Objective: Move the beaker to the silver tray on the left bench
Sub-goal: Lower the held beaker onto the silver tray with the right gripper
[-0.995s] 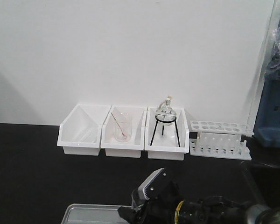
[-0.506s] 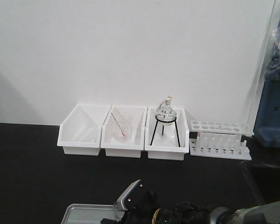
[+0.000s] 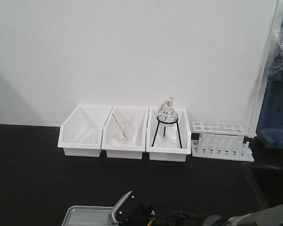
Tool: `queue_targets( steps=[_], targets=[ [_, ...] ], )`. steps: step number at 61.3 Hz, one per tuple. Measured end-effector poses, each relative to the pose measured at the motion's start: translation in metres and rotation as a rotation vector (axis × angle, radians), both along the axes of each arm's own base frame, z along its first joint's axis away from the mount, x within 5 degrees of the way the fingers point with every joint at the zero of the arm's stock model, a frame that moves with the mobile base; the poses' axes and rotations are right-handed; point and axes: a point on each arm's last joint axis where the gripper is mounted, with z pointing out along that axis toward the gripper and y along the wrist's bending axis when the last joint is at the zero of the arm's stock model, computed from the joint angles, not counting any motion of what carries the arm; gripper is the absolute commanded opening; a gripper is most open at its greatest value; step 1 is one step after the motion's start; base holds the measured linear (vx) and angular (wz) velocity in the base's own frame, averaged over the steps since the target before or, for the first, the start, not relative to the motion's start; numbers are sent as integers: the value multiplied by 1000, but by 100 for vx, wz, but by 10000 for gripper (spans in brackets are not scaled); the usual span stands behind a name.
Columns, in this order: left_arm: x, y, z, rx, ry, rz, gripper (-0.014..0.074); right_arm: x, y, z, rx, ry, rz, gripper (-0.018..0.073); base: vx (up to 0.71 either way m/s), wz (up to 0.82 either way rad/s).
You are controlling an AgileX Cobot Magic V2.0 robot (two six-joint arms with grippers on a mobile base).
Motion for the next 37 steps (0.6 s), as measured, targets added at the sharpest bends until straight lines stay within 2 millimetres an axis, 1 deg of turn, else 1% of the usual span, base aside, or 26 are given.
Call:
queue_targets(
  steps=[13,25,37],
  targets=[
    [0,0,0,0,0,0,1,0,0,-2,-10,2,-1,25,0,-1],
    [0,0,0,0,0,0,1,0,2,-12,10,11,11,28,0,-1],
    [0,0,0,0,0,0,1,0,2,-12,13,8,12,46,0,0]
  ],
)
